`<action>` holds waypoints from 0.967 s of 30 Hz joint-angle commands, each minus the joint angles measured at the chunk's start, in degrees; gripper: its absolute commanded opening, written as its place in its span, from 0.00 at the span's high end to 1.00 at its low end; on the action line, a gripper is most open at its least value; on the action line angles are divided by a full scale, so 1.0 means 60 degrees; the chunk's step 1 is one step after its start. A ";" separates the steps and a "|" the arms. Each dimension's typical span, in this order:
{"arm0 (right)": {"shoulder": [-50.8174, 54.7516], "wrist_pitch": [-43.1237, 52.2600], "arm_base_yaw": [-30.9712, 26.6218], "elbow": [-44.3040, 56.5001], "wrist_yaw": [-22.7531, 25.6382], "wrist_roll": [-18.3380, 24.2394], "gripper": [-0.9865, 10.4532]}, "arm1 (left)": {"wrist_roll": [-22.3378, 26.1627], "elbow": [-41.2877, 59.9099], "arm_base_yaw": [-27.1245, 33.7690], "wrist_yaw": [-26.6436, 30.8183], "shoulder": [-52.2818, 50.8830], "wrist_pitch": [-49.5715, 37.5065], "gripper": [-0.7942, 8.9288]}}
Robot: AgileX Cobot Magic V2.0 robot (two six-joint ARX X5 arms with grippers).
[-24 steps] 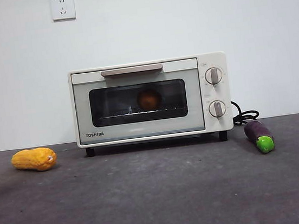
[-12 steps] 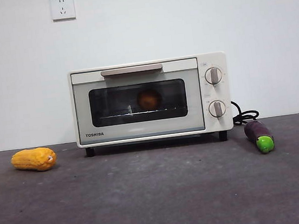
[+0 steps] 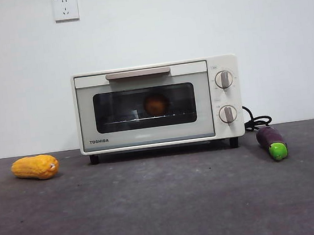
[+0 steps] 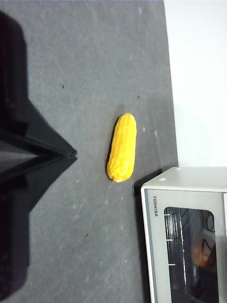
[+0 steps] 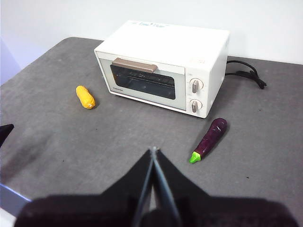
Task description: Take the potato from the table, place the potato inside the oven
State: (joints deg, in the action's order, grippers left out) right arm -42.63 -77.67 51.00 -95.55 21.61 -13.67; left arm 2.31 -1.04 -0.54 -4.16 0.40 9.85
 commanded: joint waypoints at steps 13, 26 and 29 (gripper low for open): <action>0.0018 -0.0215 0.0004 0.0051 0.0015 0.0062 0.91 | 0.0178 0.0102 0.0029 0.0022 0.0087 -0.0084 0.92; 0.0033 -0.0215 -0.0109 0.0051 0.0168 0.0062 0.91 | 0.0178 0.0102 0.0029 0.0022 0.0087 -0.0084 0.92; 0.0168 -0.0215 -0.0656 0.0051 0.0368 0.0947 0.91 | 0.0182 0.0102 0.0029 0.0022 0.0087 -0.0084 0.92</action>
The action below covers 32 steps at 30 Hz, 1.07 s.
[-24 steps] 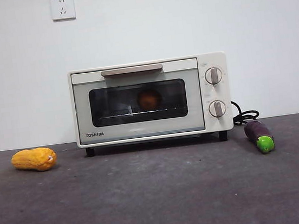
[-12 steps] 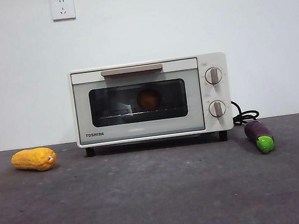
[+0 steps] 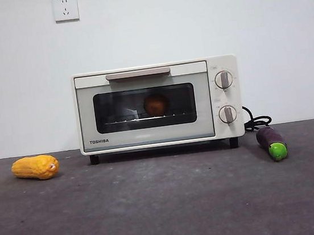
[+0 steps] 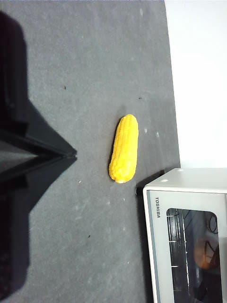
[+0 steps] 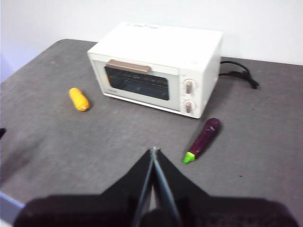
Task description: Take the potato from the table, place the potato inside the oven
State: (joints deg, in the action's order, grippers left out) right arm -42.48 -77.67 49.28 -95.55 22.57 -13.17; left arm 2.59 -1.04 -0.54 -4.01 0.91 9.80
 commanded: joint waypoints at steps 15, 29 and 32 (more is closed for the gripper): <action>0.3577 0.6561 -0.4809 0.6776 -0.2626 0.4787 0.91 | 0.0131 0.0102 0.0029 -0.0004 0.0004 -0.0076 0.92; 0.5894 1.1872 -0.8797 1.3726 -0.5676 0.2725 0.91 | 0.0131 0.0102 0.0029 -0.0007 0.0004 -0.0076 0.92; 0.6164 1.1879 -0.8965 1.4287 -0.5031 0.2721 0.91 | 0.0131 0.0102 0.0029 -0.0004 0.0004 -0.0076 0.92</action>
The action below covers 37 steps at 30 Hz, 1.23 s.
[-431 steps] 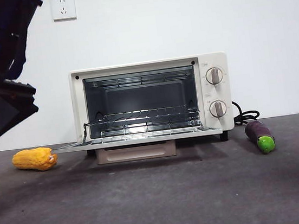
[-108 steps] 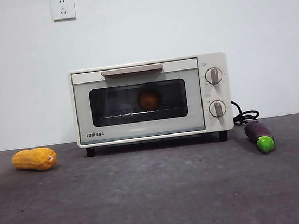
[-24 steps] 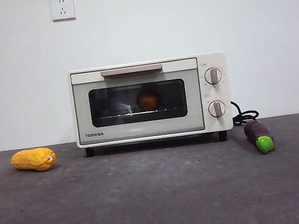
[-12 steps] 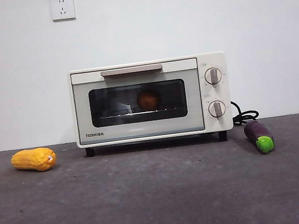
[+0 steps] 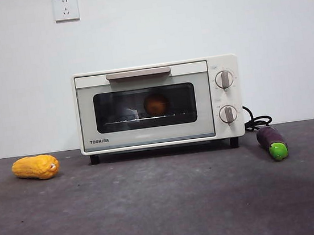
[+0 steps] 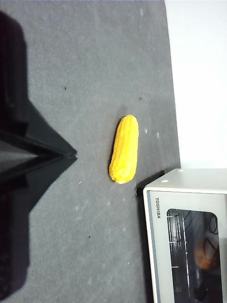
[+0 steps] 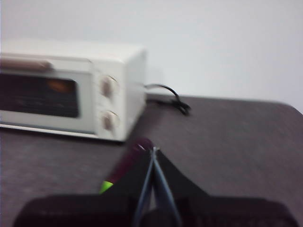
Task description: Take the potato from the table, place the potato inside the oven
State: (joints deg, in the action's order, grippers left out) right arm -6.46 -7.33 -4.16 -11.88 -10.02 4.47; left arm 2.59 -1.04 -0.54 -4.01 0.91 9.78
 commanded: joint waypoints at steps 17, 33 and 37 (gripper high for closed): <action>0.0532 0.0219 -0.0062 0.1851 0.1373 -0.0557 0.91 | 0.0131 0.0102 0.0029 -0.0007 0.0004 -0.0073 0.92; 0.1002 -0.0532 0.0095 0.1851 0.1902 -0.0532 0.91 | 0.0131 0.0102 0.0029 -0.0007 0.0051 -0.0073 0.92; 0.1002 -0.0532 0.0393 0.1851 0.1927 -0.0532 0.91 | 0.0135 0.0102 0.0029 -0.0004 0.0058 -0.0073 0.92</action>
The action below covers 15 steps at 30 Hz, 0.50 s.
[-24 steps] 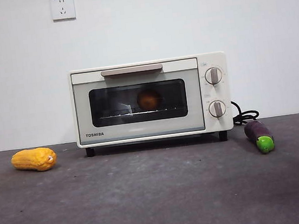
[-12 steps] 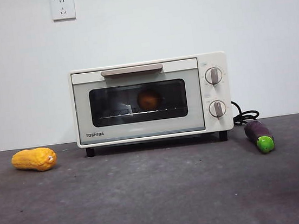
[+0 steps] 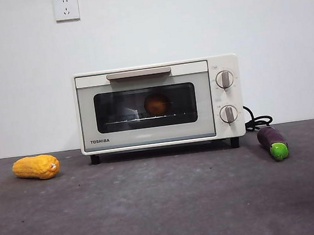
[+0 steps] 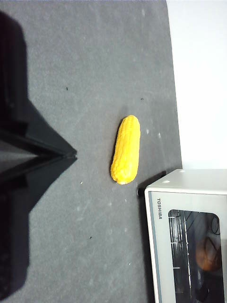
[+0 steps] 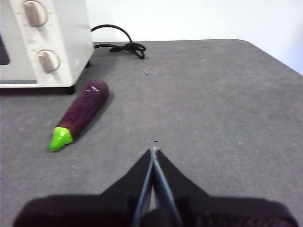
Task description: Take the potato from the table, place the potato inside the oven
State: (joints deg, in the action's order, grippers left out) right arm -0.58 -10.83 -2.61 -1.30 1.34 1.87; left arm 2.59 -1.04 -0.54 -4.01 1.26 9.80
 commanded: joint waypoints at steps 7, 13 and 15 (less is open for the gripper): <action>0.0018 0.0044 0.0182 0.0087 0.0036 -0.0098 0.91 | 0.0135 0.0102 0.0029 -0.0004 0.0000 -0.0076 0.92; 0.0015 0.0040 0.0182 0.0084 0.0036 -0.0098 0.91 | 0.0135 0.0102 0.0029 -0.0007 0.0000 -0.0076 0.92; 0.0015 0.0040 0.0182 0.0084 0.0036 -0.0098 0.91 | 0.0131 0.0102 0.0029 -0.0004 0.0000 -0.0076 0.92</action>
State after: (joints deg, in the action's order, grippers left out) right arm -0.58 -10.83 -1.50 -1.30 1.50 1.87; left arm 2.59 -1.04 -0.51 -4.01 1.28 9.78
